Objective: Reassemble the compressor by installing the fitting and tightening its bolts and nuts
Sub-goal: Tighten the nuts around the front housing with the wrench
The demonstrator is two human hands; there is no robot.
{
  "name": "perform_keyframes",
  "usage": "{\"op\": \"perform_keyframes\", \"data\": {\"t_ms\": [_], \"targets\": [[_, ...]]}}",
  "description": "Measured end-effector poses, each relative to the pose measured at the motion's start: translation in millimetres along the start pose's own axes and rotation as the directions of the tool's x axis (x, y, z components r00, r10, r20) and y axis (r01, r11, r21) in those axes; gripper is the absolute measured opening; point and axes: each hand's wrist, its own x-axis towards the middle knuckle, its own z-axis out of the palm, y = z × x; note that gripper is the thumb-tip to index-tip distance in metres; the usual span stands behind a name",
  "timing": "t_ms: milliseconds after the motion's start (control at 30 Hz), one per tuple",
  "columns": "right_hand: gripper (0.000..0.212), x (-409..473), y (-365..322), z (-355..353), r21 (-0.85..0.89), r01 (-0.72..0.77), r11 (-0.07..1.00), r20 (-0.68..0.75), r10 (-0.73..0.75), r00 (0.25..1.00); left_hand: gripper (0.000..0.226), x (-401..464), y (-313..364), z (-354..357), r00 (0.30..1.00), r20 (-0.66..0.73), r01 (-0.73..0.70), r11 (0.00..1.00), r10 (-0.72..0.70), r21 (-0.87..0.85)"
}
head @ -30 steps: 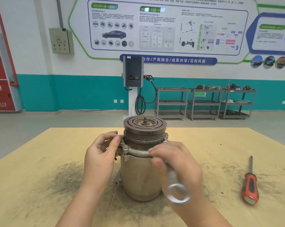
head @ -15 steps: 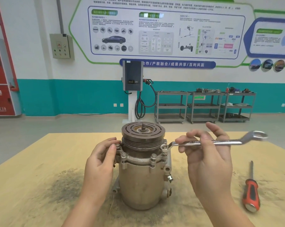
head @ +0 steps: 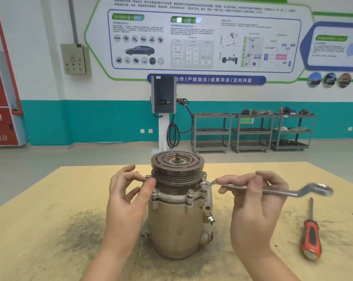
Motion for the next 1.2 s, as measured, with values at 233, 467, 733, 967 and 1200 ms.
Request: {"op": "perform_keyframes", "data": {"t_ms": [233, 467, 733, 967, 1200], "targets": [[0.021, -23.5, -2.1, 6.8, -0.31, 0.473, 0.825, 0.467, -0.301, 0.831, 0.013, -5.6, 2.8, 1.2, 0.997, 0.072, -0.017, 0.996, 0.011, 0.083], [0.011, -10.9, -19.1, 8.8, -0.166, 0.252, 0.954, 0.301, -0.194, 0.934, 0.02, -5.4, 1.5, -1.6, 0.996, 0.085, 0.01, 0.999, -0.014, 0.046], [0.009, 11.7, -16.0, 0.9, 0.106, -0.282, 0.954, -0.046, 0.288, 0.956, 0.01, -8.8, 1.6, 5.0, 0.998, 0.011, -0.06, 0.993, 0.059, 0.097], [0.016, 17.1, -8.6, -2.1, 0.273, -0.438, 0.857, -0.07, 0.471, 0.879, 0.019, -40.5, 11.0, 44.1, 0.906, 0.11, -0.416, 0.816, 0.408, 0.401], [0.016, 23.6, -2.0, -8.5, 0.34, -0.544, 0.767, -0.019, 0.584, 0.812, 0.018, -38.5, 8.3, 63.1, 0.934, -0.024, -0.304, 0.829, 0.356, 0.47]]}}
